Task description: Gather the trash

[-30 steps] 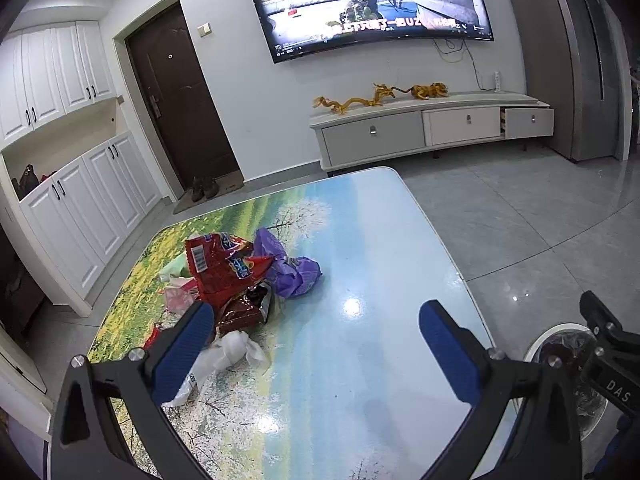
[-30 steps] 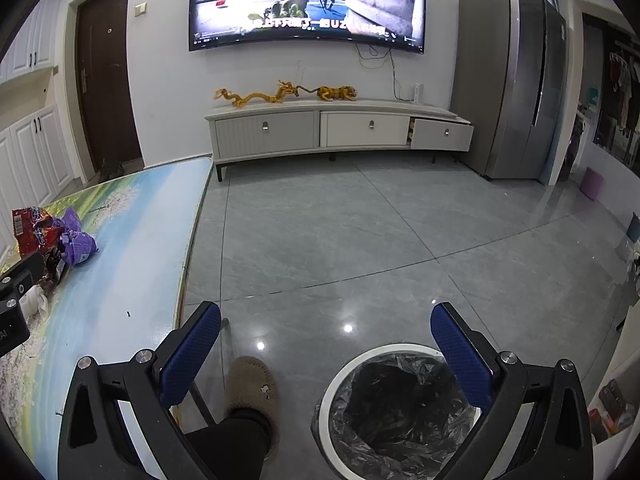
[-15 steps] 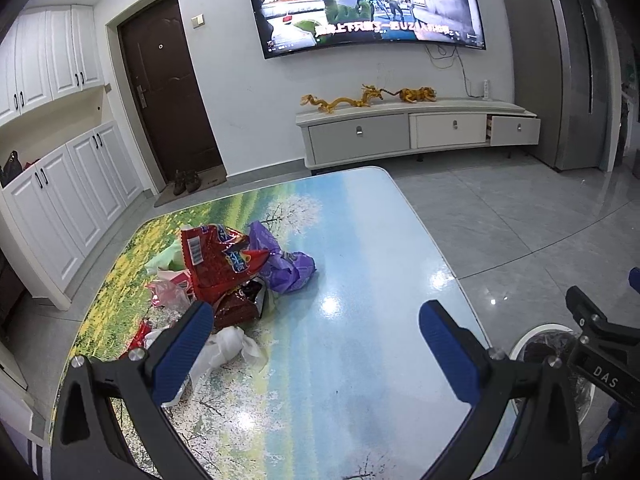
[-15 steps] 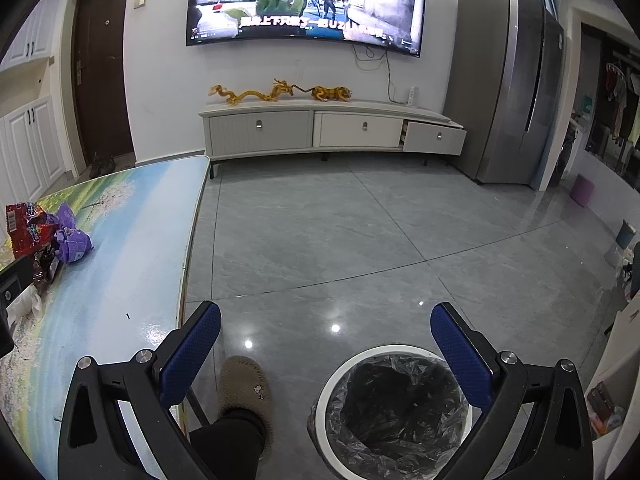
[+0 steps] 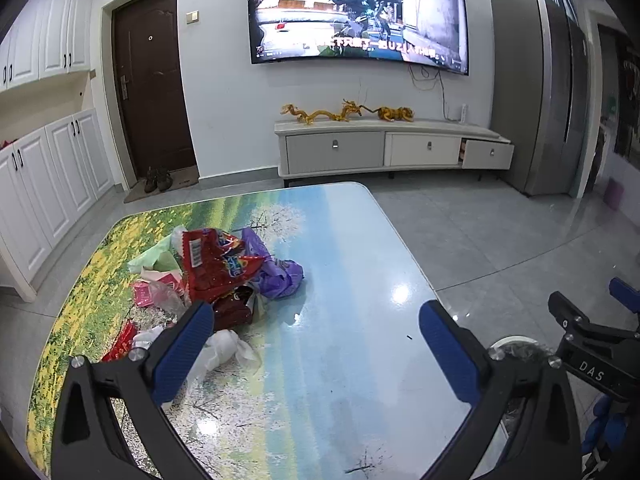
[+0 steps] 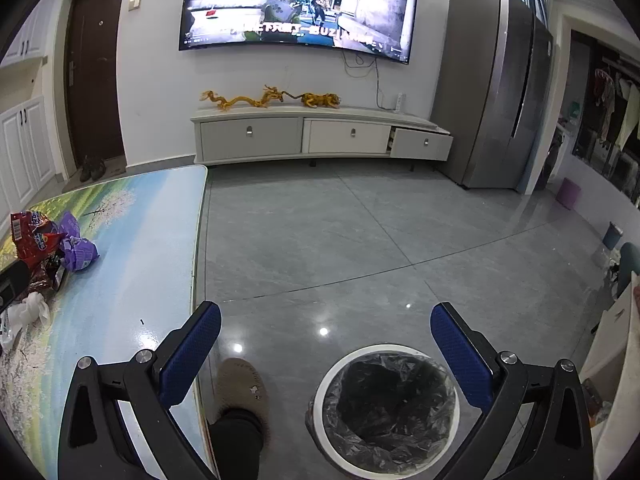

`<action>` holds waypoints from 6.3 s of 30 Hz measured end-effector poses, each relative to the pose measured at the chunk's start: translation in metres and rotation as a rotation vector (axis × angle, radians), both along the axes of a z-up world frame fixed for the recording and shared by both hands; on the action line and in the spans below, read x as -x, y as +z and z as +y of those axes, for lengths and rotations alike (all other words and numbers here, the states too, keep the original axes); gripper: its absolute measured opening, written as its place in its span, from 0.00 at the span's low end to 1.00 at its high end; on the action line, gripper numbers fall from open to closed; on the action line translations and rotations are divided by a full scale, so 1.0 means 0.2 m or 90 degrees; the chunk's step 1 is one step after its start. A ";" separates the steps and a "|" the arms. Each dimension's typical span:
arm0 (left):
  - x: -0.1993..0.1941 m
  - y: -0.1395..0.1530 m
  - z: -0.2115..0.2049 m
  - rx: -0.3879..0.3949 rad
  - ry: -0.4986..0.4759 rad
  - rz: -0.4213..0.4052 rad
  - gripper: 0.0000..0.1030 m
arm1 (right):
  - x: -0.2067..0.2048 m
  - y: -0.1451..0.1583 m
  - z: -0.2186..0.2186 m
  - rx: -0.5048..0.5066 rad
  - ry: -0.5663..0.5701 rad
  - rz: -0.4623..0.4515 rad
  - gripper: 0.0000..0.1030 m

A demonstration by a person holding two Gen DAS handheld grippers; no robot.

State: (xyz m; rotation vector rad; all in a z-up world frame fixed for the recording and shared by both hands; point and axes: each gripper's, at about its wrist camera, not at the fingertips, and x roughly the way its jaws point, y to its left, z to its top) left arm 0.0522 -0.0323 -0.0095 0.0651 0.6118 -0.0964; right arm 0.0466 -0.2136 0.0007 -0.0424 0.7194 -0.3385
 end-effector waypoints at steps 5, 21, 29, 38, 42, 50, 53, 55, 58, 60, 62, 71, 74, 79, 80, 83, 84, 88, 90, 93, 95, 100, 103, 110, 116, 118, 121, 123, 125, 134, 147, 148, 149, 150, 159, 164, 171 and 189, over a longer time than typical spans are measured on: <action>0.01 0.01 0.07 0.030 -0.014 0.006 1.00 | 0.01 0.04 0.03 0.005 -0.012 0.000 1.00; 0.11 0.04 0.16 0.083 -0.073 -0.003 1.00 | 0.16 0.19 0.11 0.041 -0.030 -0.029 1.00; 0.15 0.07 0.23 0.104 -0.077 -0.012 1.00 | 0.21 0.24 0.16 0.043 -0.028 -0.028 1.00; 0.18 0.08 0.36 0.129 -0.062 -0.020 1.00 | 0.22 0.29 0.24 0.046 -0.011 -0.029 1.00; 0.17 0.07 0.42 0.132 -0.045 -0.020 1.00 | 0.20 0.28 0.29 0.045 0.005 -0.026 1.00; 0.13 0.01 0.57 0.118 -0.006 -0.009 1.00 | 0.11 0.20 0.41 0.013 0.086 0.000 1.00; 0.10 -0.04 0.71 0.103 0.034 -0.001 1.00 | 0.06 0.17 0.48 -0.007 0.136 0.013 0.99; 0.08 -0.07 0.80 0.096 0.058 0.009 1.00 | 0.02 0.14 0.54 -0.024 0.168 0.023 0.97; 0.04 -0.14 0.97 0.079 0.100 0.026 0.98 | -0.05 0.08 0.63 -0.061 0.228 0.047 0.92; 0.01 -0.19 1.06 0.067 0.121 0.046 0.95 | -0.10 0.02 0.70 -0.092 0.273 0.067 0.87; -0.03 -0.25 1.14 0.063 0.134 0.071 0.91 | -0.15 -0.04 0.78 -0.116 0.311 0.088 0.83; -0.15 -0.43 1.21 0.051 0.119 0.151 0.68 | -0.38 -0.28 1.13 -0.243 0.454 0.179 0.73; -0.18 -0.46 1.19 0.047 0.113 0.166 0.59 | -0.45 -0.35 1.20 -0.271 0.469 0.201 0.69; -0.21 -0.49 1.18 0.051 0.103 0.185 0.31 | -0.50 -0.43 1.26 -0.279 0.473 0.223 0.48; -0.21 -0.49 1.18 0.047 0.104 0.183 0.30 | -0.50 -0.44 1.26 -0.280 0.476 0.221 0.41; -0.19 -0.48 1.17 0.043 0.102 0.178 0.26 | -0.48 -0.44 1.24 -0.283 0.490 0.216 0.28; -0.18 -0.47 1.16 0.041 0.103 0.176 0.24 | -0.47 -0.43 1.22 -0.285 0.492 0.213 0.26; -0.12 -0.41 1.16 0.045 0.116 0.158 0.22 | -0.39 -0.38 1.13 -0.298 0.502 0.193 0.22; -0.08 -0.36 1.16 0.052 0.124 0.144 0.21 | -0.35 -0.35 1.08 -0.307 0.504 0.184 0.21; 0.00 -0.25 1.12 0.057 0.116 0.116 0.21 | -0.27 -0.30 0.97 -0.319 0.505 0.167 0.20; 0.03 -0.18 1.06 0.055 0.095 0.100 0.21 | -0.23 -0.26 0.88 -0.323 0.496 0.150 0.20; 0.03 -0.07 0.72 0.072 -0.018 0.091 0.21 | -0.14 -0.20 0.55 -0.314 0.413 0.109 0.20; -0.01 -0.07 0.42 0.088 -0.103 0.112 0.21 | -0.08 -0.21 0.25 -0.298 0.327 0.094 0.20; -0.10 -0.17 -0.42 0.060 -0.307 0.180 0.23 | 0.08 -0.38 -0.45 -0.245 0.101 0.117 0.21; -0.12 -0.36 -1.08 -0.003 -0.422 0.256 0.25 | 0.14 -0.60 -0.86 -0.272 -0.009 0.158 0.26; -0.13 -0.43 -1.21 -0.009 -0.443 0.284 0.27 | 0.16 -0.66 -0.93 -0.287 -0.019 0.165 0.27; -0.13 -0.50 -1.35 -0.007 -0.464 0.321 0.35 | 0.16 -0.70 -0.99 -0.293 -0.029 0.171 0.39; -0.16 -0.51 -1.41 0.004 -0.471 0.335 0.48 | 0.21 -0.74 -1.05 -0.295 -0.040 0.169 0.48; -0.15 -0.50 -1.44 0.007 -0.473 0.330 0.53 | 0.21 -0.75 -1.06 -0.299 -0.051 0.168 0.50; -0.10 -0.41 -1.40 -0.020 -0.452 0.257 0.53 | 0.27 -0.71 -1.07 -0.288 -0.071 0.148 0.51; -0.02 -0.15 -1.06 -0.046 -0.346 0.112 0.67 | 0.27 -0.43 -0.90 -0.245 -0.030 0.091 0.51; -0.01 -0.12 -1.03 -0.044 -0.342 0.103 0.67 | 0.27 -0.40 -0.87 -0.241 -0.025 0.085 0.51; 0.00 -0.10 -1.00 -0.042 -0.339 0.095 0.67 | 0.27 -0.37 -0.85 -0.237 -0.020 0.080 0.51; 0.01 -0.08 -0.98 -0.039 -0.335 0.088 0.67 | 0.27 -0.35 -0.83 -0.234 -0.016 0.076 0.51; 0.06 0.07 -0.66 0.003 -0.281 0.032 0.67 | 0.23 -0.12 -0.57 -0.194 0.047 0.051 0.51; 0.06 0.12 -0.45 0.033 -0.242 0.011 0.67 | 0.18 0.00 -0.41 -0.184 0.086 0.037 0.51; 0.04 0.15 -0.17 0.071 -0.185 -0.007 0.67 | 0.09 0.12 -0.16 -0.162 0.144 0.036 0.51; -0.08 -0.29 0.77 0.071 0.056 0.091 0.67 | -0.27 0.02 0.47 -0.177 0.332 0.103 0.54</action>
